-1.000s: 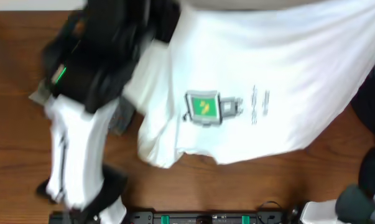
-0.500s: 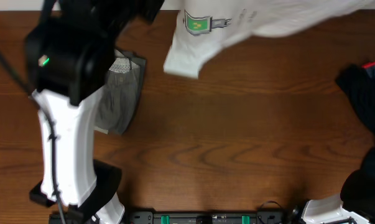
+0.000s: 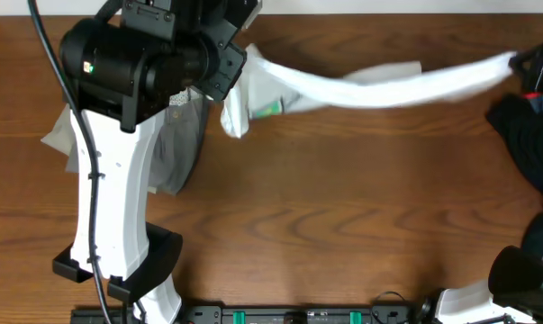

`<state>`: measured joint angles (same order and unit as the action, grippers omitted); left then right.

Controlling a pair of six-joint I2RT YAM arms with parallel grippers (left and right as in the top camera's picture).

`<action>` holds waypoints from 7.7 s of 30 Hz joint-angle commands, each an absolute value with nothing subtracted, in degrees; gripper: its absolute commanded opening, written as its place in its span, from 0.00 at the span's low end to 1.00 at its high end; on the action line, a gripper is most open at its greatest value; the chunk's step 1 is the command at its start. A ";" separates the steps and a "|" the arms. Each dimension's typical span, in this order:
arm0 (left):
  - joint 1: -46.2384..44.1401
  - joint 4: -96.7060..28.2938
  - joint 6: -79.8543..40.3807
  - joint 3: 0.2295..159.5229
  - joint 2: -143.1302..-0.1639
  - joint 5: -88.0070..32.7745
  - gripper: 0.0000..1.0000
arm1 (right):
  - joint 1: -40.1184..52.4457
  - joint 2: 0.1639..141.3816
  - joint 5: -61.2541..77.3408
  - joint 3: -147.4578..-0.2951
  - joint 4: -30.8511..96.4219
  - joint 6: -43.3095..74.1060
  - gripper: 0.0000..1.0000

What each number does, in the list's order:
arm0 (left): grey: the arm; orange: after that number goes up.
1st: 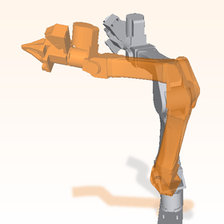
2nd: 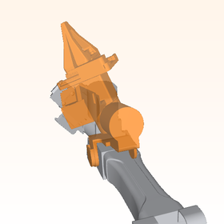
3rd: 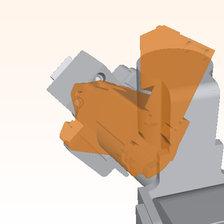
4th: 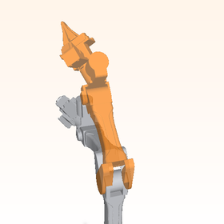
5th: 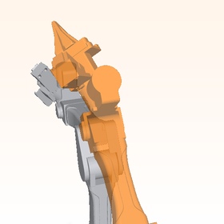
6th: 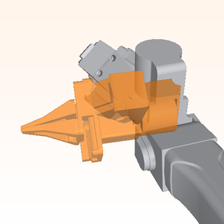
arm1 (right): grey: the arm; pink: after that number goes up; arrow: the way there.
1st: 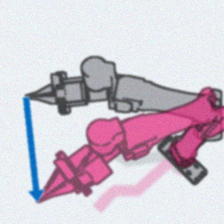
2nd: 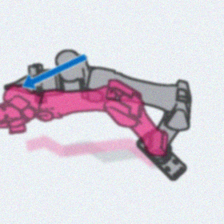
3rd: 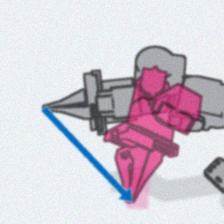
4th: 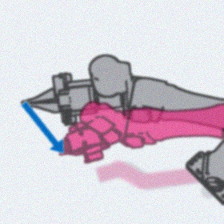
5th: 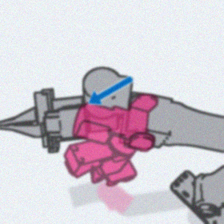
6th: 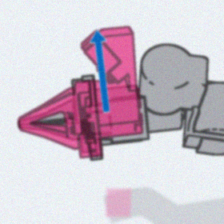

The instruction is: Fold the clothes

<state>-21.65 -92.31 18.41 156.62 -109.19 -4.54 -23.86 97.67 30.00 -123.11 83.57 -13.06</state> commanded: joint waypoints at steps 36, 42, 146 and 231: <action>-30.94 -86.76 10.79 154.08 -87.35 16.60 0.06 | -23.44 78.04 26.39 -123.37 79.05 2.98 0.01; -25.06 -67.70 18.83 153.97 -104.57 13.61 0.06 | -23.20 90.89 30.26 -123.37 63.81 5.74 0.01; -18.04 -94.19 3.92 142.17 -107.15 -13.72 0.45 | -30.33 106.87 1.54 -97.60 67.55 6.59 0.01; -34.13 -68.53 -22.35 67.88 -104.42 -22.92 0.34 | -30.37 106.87 4.27 -97.60 67.40 6.57 0.02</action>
<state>-34.22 -67.48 -23.94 67.53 -105.78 -23.81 -30.20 106.59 5.74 -97.43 67.72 7.16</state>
